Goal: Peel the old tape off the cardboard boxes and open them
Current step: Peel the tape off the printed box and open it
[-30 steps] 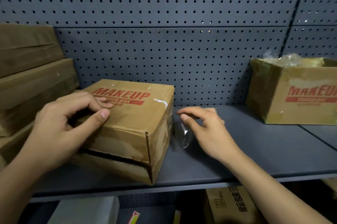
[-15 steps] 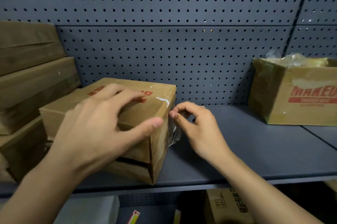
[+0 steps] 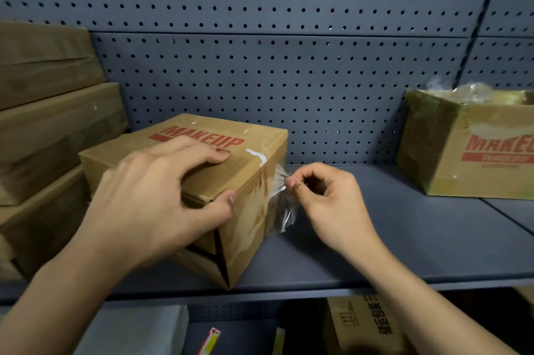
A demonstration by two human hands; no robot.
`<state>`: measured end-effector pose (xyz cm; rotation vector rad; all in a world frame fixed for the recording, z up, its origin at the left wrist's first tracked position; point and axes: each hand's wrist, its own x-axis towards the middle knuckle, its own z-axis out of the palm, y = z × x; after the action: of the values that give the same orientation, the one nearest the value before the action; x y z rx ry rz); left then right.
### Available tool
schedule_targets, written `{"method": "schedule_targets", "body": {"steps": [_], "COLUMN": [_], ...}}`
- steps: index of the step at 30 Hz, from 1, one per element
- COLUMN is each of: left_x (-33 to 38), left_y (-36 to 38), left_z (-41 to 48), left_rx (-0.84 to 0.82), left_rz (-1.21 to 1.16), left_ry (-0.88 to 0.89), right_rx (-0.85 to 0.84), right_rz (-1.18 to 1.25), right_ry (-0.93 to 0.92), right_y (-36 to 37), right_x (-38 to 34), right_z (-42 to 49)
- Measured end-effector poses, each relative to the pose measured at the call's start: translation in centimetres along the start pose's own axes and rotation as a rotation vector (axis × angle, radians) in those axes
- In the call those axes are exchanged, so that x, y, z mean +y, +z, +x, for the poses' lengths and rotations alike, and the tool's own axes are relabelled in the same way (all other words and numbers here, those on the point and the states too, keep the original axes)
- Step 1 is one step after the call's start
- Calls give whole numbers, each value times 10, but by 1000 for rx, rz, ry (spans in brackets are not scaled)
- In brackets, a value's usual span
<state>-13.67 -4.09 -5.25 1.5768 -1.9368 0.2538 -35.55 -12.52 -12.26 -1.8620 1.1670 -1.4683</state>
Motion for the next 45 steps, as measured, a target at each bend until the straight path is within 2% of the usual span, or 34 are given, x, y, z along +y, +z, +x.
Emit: {"method": "schedule_targets", "body": {"steps": [7, 13, 16, 24, 31, 38, 41, 45], "left_x": [-23, -11, 0, 21, 21, 20, 17, 8], "left_y": [-16, -20, -21, -12, -11, -10, -10, -12], "left_z": [-5, -2, 7, 18, 13, 12, 13, 14], "left_rx": [-43, -139, -193, -233, -230, -227, -234, -250], "left_rz": [-63, 72, 178, 343, 337, 340, 339, 309], "left_ry": [-49, -21, -81, -138, -147, -137, -123, -98], "right_rx": [132, 95, 97, 81, 50, -75, -44, 1], "right_rz": [-11, 82, 199, 208, 367, 310, 215, 118], "right_ry": [71, 74, 109, 113, 178, 70, 103, 53], "right_y": [-31, -30, -25, -12, -5, -6, -2, 3], "right_x": [13, 13, 8, -2, -3, -11, -14, -13], "right_z": [8, 4, 6, 11, 12, 3, 2, 5]}}
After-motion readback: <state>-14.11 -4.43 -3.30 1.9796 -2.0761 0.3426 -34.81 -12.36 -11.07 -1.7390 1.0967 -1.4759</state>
